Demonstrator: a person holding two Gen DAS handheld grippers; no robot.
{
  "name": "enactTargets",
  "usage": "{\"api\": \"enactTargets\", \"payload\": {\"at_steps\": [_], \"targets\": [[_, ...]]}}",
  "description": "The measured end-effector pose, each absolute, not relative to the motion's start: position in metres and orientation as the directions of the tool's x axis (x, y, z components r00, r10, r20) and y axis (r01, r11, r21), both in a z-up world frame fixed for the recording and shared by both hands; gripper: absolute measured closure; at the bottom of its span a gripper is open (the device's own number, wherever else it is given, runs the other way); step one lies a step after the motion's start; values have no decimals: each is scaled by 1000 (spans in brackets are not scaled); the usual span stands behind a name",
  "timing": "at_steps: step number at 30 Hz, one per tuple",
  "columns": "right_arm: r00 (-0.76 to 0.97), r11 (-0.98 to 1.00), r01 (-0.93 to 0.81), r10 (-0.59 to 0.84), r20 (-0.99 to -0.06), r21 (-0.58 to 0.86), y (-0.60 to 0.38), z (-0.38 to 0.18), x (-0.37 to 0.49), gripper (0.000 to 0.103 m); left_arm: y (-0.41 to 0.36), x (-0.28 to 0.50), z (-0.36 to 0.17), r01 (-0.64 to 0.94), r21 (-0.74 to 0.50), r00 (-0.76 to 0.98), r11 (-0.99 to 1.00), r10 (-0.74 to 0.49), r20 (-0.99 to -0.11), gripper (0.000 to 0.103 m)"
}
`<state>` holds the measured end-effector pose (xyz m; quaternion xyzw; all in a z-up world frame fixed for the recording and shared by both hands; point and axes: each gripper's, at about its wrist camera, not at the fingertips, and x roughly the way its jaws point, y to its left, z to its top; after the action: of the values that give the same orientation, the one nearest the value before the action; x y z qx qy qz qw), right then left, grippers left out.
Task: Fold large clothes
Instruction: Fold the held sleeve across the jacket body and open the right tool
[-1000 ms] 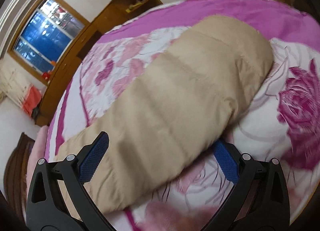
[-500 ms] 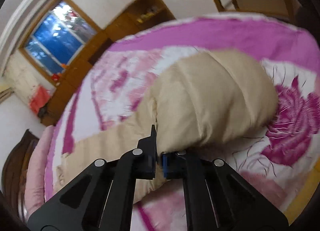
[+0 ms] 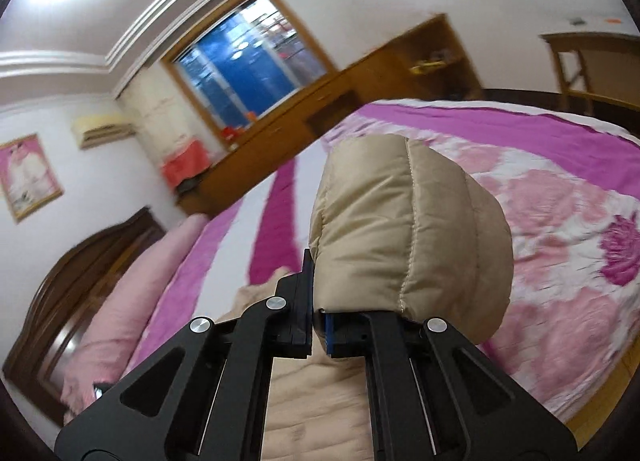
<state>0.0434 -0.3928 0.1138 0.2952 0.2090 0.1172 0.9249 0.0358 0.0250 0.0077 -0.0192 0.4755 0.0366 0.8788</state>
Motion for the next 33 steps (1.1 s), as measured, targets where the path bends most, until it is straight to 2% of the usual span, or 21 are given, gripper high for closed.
{"api": "enactTargets", "payload": {"at_steps": [13, 25, 31, 33], "targets": [[766, 787, -246, 515, -384, 565, -260, 97, 79, 98, 68, 30, 14, -143, -24, 570, 989, 62, -819, 5], [623, 785, -247, 578, -527, 568, -162, 24, 121, 98, 104, 29, 0, -199, -17, 547, 980, 96, -831, 5], [535, 804, -230, 575, -618, 549, -130, -13, 137, 90, 112, 33, -5, -210, -32, 543, 977, 89, -835, 5], [518, 795, -221, 587, -622, 565, -128, -17, 137, 74, 110, 35, -6, -203, -35, 545, 979, 83, -835, 5]]}}
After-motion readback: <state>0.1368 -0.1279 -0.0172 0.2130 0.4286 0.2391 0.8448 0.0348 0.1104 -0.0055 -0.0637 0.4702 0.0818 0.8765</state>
